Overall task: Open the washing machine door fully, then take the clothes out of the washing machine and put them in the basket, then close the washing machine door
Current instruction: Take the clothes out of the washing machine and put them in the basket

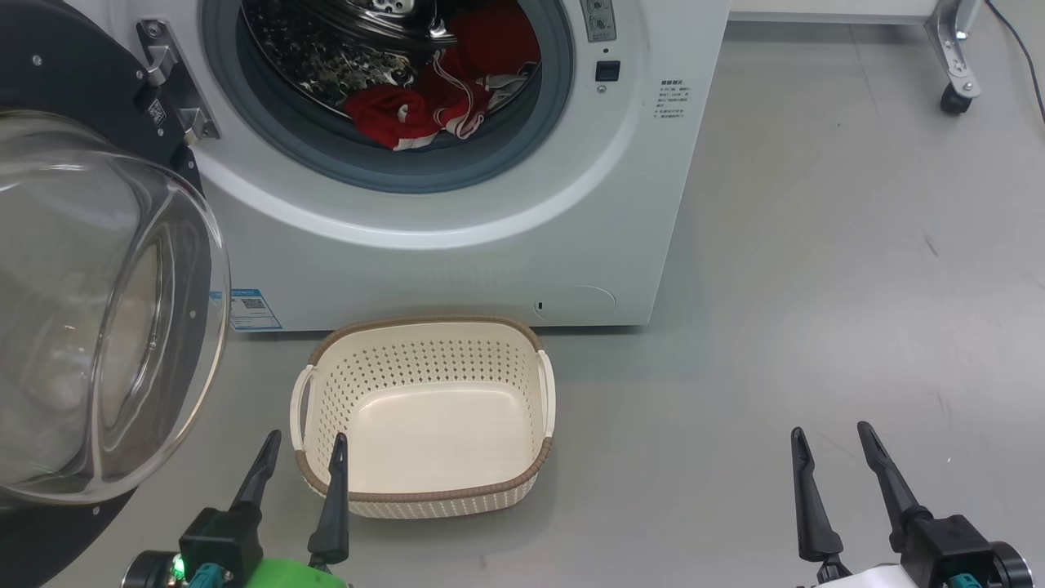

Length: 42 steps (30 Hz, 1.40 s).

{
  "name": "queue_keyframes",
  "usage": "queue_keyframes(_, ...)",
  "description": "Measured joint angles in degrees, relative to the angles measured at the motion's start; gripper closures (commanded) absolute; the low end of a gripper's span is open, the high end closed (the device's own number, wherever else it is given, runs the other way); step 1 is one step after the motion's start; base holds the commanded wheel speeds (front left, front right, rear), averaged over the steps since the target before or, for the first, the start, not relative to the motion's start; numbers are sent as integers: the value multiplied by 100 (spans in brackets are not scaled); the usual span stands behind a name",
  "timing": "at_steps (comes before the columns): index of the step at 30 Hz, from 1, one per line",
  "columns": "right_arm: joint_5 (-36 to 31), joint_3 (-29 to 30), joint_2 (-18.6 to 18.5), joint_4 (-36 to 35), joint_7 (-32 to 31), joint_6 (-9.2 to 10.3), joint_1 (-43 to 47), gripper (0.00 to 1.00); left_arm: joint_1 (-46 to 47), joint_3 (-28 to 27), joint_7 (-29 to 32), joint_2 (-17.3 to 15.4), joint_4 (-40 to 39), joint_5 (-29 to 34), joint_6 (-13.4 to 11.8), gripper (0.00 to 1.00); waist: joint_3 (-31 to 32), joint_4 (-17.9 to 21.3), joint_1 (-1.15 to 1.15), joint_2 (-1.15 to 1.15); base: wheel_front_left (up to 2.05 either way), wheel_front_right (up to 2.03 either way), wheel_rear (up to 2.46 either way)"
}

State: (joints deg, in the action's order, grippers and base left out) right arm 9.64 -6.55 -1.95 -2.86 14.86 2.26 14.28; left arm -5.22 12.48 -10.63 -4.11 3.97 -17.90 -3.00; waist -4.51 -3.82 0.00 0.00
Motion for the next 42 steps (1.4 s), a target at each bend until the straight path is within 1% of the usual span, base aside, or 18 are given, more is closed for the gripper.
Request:
queue_keyframes(15,42,-3,0,24,0,25,0,0,-15,42,57,1,0,10,-44,0,74,5,0,0,0,0,0)
queue_keyframes(24,58,-20,1,44,0,26,3,0,-73,113,78,-11,-49,185,-74,0,117,45,0,0,17,-17,0)
queue_keyframes(38,58,-15,1,43,0,37,6,0,-77,118,99,-10,-87,187,-86,0,127,87,0,0,65,-65,0)
queue_keyframes(42,58,-15,1,43,0,37,6,0,-78,110,99,-10,-100,232,-127,0,130,95,0,0,103,-103,0)
